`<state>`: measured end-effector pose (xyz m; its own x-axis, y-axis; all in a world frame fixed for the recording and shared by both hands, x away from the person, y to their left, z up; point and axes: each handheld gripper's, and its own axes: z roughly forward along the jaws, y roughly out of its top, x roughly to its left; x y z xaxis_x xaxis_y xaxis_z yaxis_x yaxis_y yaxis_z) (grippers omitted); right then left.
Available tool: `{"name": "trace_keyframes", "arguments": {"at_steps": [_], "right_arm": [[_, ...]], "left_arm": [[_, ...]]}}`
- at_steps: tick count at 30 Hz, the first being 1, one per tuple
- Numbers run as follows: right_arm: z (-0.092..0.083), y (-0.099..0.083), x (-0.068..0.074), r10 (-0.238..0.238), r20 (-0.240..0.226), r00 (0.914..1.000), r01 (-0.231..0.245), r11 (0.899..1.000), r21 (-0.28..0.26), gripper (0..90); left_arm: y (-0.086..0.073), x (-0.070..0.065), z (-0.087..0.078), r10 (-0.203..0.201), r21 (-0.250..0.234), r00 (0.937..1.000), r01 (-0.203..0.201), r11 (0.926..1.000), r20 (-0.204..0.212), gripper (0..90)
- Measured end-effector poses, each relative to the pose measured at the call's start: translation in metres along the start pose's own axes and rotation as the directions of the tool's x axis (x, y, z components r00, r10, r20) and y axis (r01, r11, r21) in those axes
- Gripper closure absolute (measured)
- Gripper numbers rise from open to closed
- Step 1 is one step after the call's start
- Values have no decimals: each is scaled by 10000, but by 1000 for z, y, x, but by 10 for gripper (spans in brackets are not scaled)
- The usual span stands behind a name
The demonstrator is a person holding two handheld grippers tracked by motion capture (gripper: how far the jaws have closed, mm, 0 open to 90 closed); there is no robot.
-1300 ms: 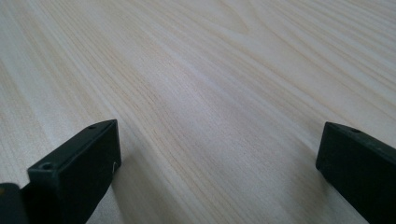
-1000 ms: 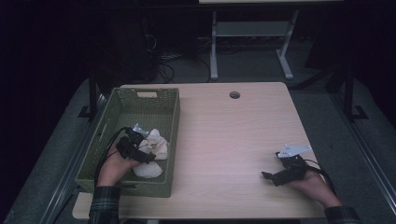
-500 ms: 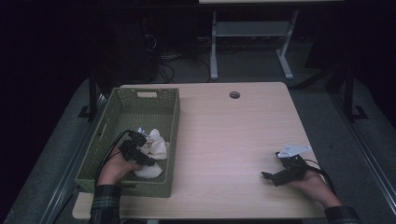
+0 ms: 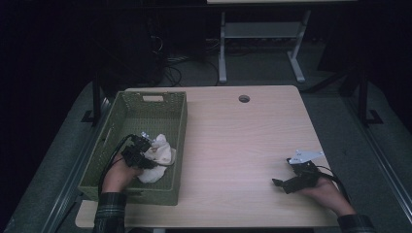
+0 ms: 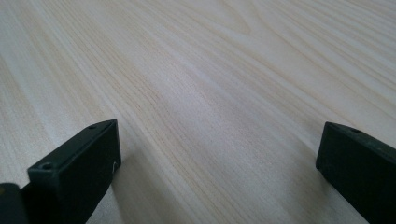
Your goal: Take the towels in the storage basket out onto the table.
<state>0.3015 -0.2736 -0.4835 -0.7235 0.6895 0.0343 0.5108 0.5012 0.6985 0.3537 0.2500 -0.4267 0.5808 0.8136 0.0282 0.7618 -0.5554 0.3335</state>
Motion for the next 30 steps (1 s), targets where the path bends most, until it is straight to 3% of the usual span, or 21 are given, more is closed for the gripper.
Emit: {"name": "trace_keyframes", "arguments": {"at_steps": [4,8,10,13,15,16,18,19,22,23,25,27,30], "right_arm": [[0,0,0,8,1,10000,-8,10000,-12,0],[0,0,0,8,2,10000,-8,10000,-17,0],[0,0,0,11,2,10000,-11,10000,-19,0],[0,0,0,16,-1,10000,-16,10000,-25,0],[0,0,0,9,0,10000,-9,10000,-19,0],[0,0,0,12,2,10000,-12,10000,-22,0],[0,0,0,12,1,10000,-12,10000,-21,0],[0,0,0,13,-1,10000,-13,10000,-20,0],[0,0,0,22,-5,10000,-22,10000,-39,0],[0,0,0,22,-5,10000,-22,10000,-39,0],[0,0,0,17,-6,10000,-17,10000,-34,0],[0,0,0,-7,-2,10000,7,10000,-12,0],[0,0,0,-8,-1,10000,8,10000,-18,0]], "left_arm": [[0,2,-5,-169,-110,9996,171,9998,227,681],[-1,6,-15,-466,-884,9973,515,9948,567,701],[-3,9,-20,-621,-1356,9952,720,9881,760,705],[-5,12,-28,-860,-2087,9907,1066,9721,1055,708],[-6,15,-33,-763,-2396,9895,1042,9653,1230,709],[-6,15,-35,-733,-2683,9888,1062,9575,1299,709],[-6,15,-36,-722,-2762,9884,1070,9551,1333,709],[-7,15,-41,-704,-3143,9873,1127,9426,1427,710],[-8,16,-47,-702,-3689,9861,1220,9214,1507,709],[-8,16,-47,-702,-3689,9861,1220,9214,1507,709],[-9,16,-51,-601,-4064,9843,1237,9053,1658,709],[-8,17,-54,-519,-4250,9844,1199,8972,1681,709],[-7,16,-58,-499,-4497,9789,1360,8827,1979,708]]}}
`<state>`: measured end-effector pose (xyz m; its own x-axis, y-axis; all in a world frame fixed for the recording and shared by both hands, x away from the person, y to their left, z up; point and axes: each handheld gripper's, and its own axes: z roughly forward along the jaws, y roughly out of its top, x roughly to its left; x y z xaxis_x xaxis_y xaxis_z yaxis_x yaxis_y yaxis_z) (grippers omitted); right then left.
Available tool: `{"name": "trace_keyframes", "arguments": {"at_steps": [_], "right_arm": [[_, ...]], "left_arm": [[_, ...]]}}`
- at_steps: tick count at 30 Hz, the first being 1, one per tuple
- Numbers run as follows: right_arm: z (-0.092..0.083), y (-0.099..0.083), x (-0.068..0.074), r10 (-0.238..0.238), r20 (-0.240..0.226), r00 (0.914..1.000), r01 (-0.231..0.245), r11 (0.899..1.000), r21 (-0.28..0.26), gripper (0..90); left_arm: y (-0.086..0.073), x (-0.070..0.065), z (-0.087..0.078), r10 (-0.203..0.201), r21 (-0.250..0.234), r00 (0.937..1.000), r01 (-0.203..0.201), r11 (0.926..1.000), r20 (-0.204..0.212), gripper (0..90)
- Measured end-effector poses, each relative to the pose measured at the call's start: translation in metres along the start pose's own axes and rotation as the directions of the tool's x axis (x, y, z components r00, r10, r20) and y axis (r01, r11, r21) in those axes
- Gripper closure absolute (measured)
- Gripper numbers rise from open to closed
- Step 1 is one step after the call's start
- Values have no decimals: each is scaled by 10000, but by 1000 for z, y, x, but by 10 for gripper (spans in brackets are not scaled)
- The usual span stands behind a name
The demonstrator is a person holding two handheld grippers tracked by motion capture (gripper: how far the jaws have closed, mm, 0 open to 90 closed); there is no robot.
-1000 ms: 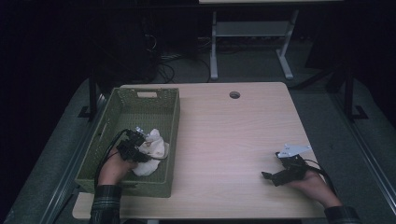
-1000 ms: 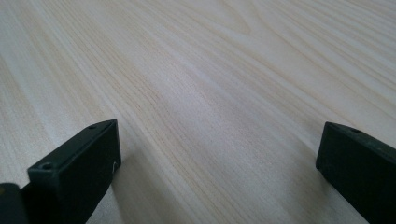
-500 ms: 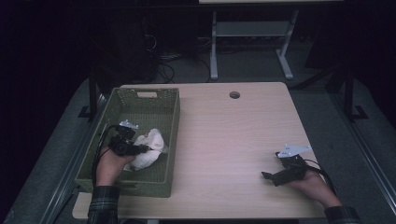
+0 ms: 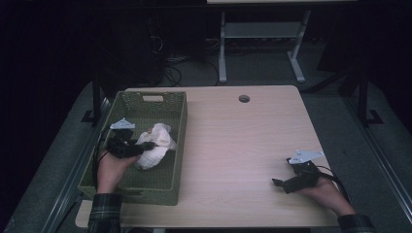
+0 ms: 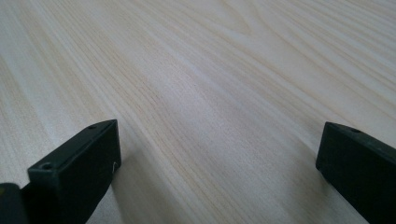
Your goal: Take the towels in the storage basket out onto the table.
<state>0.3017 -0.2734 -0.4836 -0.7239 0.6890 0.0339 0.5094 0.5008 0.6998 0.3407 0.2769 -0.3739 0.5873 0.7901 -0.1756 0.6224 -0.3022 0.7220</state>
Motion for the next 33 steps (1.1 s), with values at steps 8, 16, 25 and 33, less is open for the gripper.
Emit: {"name": "trace_keyframes", "arguments": {"at_steps": [8,16,25,33], "right_arm": [[0,0,0,11,-3,10000,-11,10000,-21,0],[0,0,0,6,5,10000,-6,10000,0,0],[0,0,0,38,3,10000,-38,10000,-27,0],[0,0,0,45,0,10000,-45,10000,-23,0]], "left_arm": [[11,-9,-10,244,-516,9993,-229,9984,293,708],[29,-14,-24,339,-1220,9980,-271,9922,539,710],[55,-28,-33,718,-1907,9940,-549,9801,825,711],[69,-47,-30,1159,-2039,9845,-876,9751,1316,710]]}}
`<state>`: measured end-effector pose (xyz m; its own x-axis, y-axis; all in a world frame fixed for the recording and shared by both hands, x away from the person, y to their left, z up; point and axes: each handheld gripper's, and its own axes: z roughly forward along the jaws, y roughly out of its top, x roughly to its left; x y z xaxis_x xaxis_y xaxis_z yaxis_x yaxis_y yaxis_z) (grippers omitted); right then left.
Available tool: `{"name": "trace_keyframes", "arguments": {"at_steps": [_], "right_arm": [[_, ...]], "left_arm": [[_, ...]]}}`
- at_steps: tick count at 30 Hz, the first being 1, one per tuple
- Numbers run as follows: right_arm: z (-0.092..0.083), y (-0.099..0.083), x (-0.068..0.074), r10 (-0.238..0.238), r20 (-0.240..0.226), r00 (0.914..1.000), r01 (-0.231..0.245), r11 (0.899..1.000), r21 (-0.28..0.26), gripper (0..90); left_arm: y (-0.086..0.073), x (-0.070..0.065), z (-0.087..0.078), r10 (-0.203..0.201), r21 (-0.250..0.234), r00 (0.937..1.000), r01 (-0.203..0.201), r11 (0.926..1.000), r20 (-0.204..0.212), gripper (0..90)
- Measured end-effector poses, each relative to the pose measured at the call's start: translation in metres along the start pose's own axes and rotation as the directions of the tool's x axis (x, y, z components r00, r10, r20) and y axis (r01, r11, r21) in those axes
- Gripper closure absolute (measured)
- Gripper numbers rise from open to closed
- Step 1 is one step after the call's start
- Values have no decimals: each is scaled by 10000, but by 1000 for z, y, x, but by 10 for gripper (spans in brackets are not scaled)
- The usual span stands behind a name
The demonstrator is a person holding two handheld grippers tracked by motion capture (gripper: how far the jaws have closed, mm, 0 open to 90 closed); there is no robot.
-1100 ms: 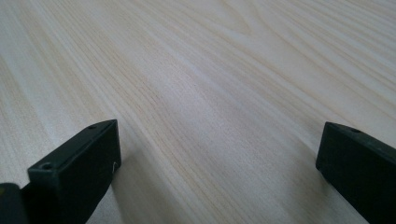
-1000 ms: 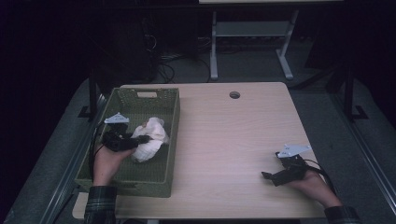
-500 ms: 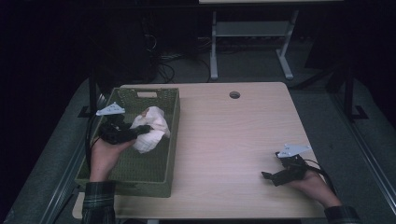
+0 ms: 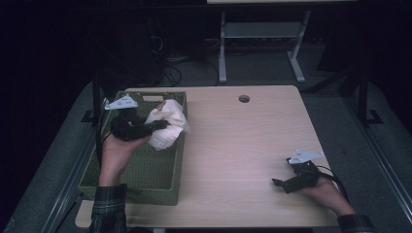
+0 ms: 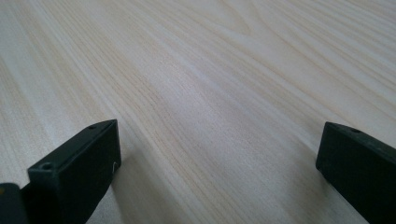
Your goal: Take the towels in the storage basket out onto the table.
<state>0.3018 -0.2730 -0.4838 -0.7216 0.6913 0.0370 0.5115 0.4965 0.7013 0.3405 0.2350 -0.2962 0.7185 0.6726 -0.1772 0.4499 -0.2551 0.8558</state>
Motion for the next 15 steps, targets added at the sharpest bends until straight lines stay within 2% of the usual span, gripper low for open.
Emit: {"name": "trace_keyframes", "arguments": {"at_steps": [15], "right_arm": [[0,0,0,-12,1,10000,12,10000,-5,0]], "left_arm": [[18,-34,28,470,71,9958,-477,9988,785,707]]}}
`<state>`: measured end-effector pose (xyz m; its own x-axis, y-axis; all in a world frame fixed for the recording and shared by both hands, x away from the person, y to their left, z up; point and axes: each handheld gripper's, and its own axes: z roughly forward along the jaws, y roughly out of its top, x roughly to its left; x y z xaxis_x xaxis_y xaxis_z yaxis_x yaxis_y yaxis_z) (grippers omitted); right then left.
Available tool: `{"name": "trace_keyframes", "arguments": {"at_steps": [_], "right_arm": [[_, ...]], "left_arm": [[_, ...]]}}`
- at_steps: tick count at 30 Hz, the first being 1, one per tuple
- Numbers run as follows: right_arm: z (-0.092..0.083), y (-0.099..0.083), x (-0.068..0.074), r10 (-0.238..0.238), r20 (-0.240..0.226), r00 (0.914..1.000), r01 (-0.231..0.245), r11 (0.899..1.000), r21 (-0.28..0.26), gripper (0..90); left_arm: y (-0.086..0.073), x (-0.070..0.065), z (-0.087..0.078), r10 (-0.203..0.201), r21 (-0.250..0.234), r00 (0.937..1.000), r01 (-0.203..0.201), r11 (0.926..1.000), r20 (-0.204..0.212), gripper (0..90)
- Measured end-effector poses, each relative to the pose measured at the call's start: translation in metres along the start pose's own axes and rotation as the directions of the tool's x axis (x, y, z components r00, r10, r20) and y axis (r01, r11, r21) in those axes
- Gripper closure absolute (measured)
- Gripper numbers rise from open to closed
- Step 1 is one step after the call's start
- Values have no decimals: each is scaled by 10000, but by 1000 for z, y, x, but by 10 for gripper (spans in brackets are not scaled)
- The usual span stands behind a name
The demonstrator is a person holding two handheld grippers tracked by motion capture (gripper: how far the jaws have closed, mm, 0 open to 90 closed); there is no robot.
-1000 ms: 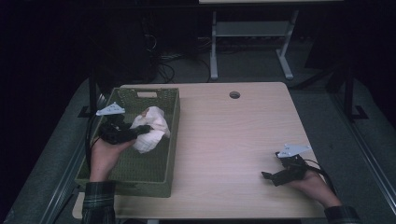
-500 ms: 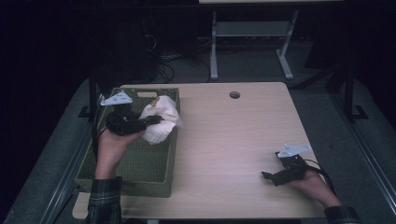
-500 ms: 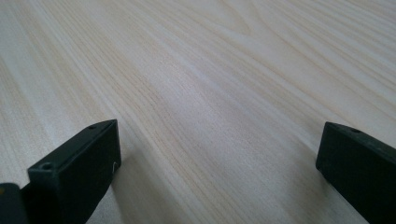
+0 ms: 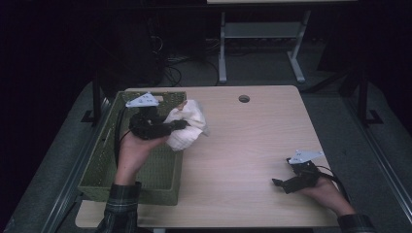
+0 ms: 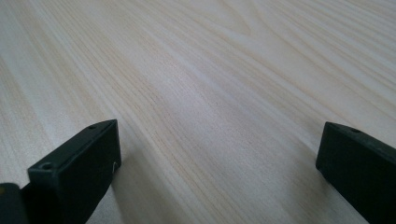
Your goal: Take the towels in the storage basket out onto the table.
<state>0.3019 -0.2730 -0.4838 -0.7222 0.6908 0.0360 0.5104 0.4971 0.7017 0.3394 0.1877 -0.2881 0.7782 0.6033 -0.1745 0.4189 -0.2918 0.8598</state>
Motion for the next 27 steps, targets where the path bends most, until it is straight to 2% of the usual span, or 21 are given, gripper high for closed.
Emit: {"name": "trace_keyframes", "arguments": {"at_steps": [5,13,17,18,25,27], "right_arm": [[0,0,0,6,-1,10000,-6,10000,3,0],[0,0,0,4,-2,10000,-4,10000,5,0],[0,0,0,6,1,10000,-6,10000,6,0],[0,0,0,6,1,10000,-6,10000,6,0],[0,0,0,3,3,10000,-3,10000,11,0],[0,0,0,3,2,10000,-3,10000,7,0]], "left_arm": [[6,-13,14,152,29,9994,-153,9999,314,707],[8,-24,34,306,258,9970,-325,9991,712,707],[8,-33,53,518,547,9937,-574,9969,991,707],[8,-33,53,518,547,9937,-574,9969,991,707],[3,-51,88,703,947,9906,-816,9922,1175,707],[2,-53,92,706,982,9907,-822,9918,1163,707]]}}
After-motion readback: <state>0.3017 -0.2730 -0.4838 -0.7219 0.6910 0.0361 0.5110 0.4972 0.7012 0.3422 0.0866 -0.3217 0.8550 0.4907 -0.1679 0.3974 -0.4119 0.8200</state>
